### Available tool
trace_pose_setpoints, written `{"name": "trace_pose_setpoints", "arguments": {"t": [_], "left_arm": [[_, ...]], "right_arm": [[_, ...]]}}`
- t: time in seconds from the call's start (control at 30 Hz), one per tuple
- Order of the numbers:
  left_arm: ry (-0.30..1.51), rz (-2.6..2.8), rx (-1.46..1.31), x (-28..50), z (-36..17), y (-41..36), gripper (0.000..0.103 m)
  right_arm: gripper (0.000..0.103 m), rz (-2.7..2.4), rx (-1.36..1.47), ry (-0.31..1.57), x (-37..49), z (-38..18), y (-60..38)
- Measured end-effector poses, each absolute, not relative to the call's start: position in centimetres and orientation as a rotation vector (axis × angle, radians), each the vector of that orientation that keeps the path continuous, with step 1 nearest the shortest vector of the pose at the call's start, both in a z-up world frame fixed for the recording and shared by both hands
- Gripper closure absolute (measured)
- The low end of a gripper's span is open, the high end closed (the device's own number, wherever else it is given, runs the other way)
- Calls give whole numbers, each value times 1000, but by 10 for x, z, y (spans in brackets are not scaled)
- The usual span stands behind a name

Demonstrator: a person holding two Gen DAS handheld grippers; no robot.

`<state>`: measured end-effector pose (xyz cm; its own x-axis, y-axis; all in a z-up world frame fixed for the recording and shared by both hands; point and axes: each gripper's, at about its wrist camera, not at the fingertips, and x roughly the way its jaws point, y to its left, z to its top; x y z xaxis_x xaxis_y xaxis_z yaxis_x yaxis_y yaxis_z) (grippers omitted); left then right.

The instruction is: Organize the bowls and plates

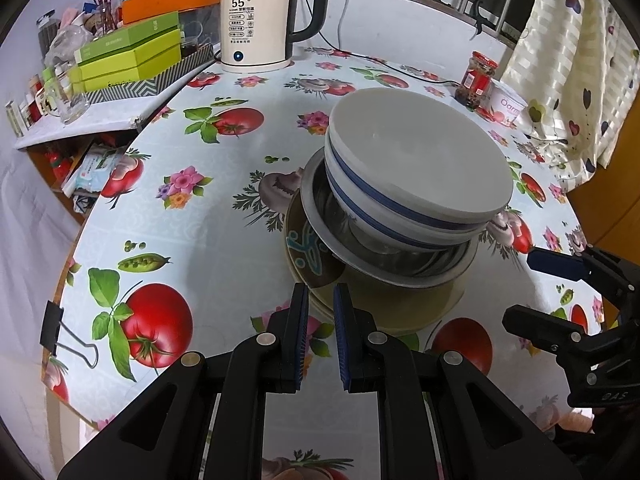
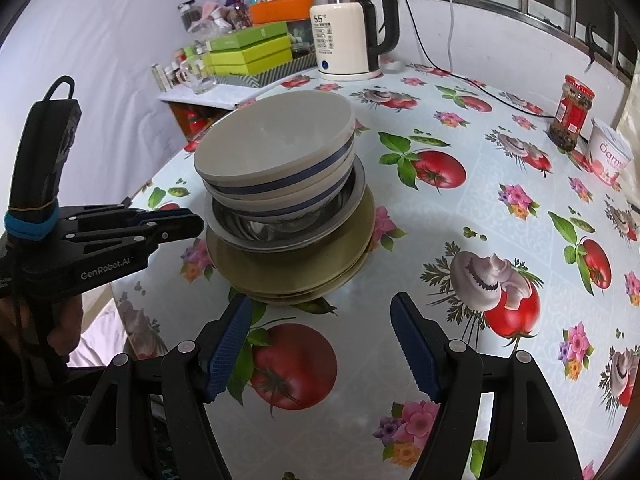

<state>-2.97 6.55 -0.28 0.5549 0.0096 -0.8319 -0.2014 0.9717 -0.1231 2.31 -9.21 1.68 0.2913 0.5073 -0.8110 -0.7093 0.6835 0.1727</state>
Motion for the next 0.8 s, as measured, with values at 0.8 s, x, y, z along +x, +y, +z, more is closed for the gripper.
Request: {"name": "trace_pose_setpoints", "arguments": {"t": [0.8], "left_arm": [[978, 131, -210, -31, -3, 66, 90]], "right_arm": [[23, 807, -246, 982, 23, 16, -95]]}}
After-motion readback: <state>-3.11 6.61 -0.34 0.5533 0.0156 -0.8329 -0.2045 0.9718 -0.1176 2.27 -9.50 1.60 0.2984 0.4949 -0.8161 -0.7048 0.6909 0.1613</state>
